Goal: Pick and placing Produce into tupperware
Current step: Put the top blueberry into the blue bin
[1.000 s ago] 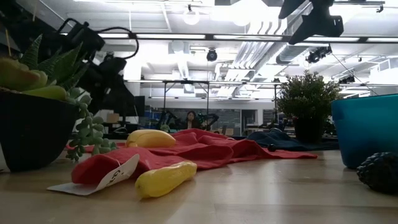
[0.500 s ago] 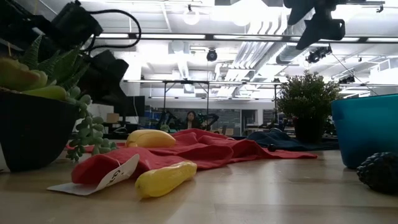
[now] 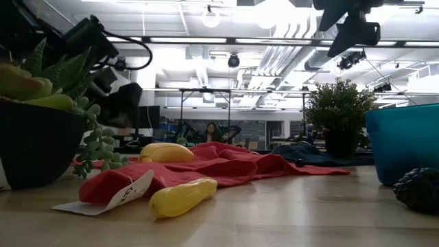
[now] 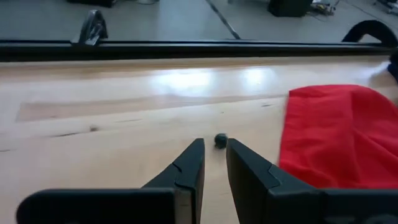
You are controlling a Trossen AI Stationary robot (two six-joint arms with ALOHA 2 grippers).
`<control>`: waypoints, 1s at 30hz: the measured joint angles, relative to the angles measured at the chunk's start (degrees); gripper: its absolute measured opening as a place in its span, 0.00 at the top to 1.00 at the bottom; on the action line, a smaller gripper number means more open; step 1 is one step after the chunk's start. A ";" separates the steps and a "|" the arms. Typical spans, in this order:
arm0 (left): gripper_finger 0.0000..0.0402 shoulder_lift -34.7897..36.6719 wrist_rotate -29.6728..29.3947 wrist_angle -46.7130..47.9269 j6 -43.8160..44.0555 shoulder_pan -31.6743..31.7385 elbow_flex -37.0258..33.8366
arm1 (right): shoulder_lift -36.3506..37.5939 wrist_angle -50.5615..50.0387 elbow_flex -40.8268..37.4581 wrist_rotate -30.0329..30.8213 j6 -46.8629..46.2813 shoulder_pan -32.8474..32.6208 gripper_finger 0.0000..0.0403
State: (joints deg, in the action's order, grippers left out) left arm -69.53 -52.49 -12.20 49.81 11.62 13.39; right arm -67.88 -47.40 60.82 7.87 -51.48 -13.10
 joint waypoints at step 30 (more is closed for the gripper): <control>0.86 -10.81 -7.79 -16.96 2.90 -9.02 -7.24 | -0.02 -0.62 0.00 2.41 -0.73 0.00 0.35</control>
State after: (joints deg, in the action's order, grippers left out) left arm -80.34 -60.28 -29.15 52.71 2.60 6.15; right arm -67.90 -48.01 60.82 10.29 -52.21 -13.11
